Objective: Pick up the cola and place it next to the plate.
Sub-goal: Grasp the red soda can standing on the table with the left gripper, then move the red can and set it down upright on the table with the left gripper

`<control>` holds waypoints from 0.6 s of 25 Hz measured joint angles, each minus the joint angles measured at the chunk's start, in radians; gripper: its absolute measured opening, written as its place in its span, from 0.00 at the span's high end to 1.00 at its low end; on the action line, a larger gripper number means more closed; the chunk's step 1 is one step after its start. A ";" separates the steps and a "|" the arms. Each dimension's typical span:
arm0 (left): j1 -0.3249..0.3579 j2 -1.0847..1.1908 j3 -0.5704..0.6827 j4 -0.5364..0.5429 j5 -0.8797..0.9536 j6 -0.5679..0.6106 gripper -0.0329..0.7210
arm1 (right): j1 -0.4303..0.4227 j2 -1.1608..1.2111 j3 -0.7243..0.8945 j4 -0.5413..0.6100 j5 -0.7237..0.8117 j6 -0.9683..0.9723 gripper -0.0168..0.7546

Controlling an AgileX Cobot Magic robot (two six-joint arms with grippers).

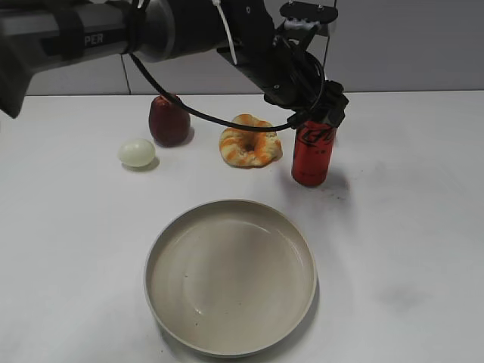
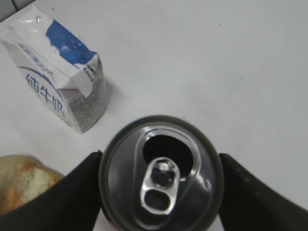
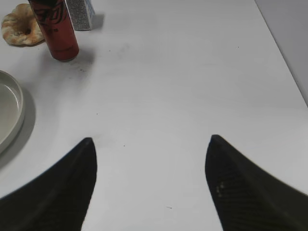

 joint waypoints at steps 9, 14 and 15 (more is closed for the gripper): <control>0.009 -0.141 0.002 0.079 0.104 0.000 0.27 | 0.000 0.000 0.000 0.000 0.000 0.000 0.29; 0.089 -0.270 0.001 0.095 0.296 -0.009 0.27 | 0.000 0.000 0.000 0.000 0.000 0.000 0.29; 0.116 -0.288 0.000 0.097 0.326 -0.016 0.27 | 0.000 0.000 0.000 0.000 0.000 0.000 0.29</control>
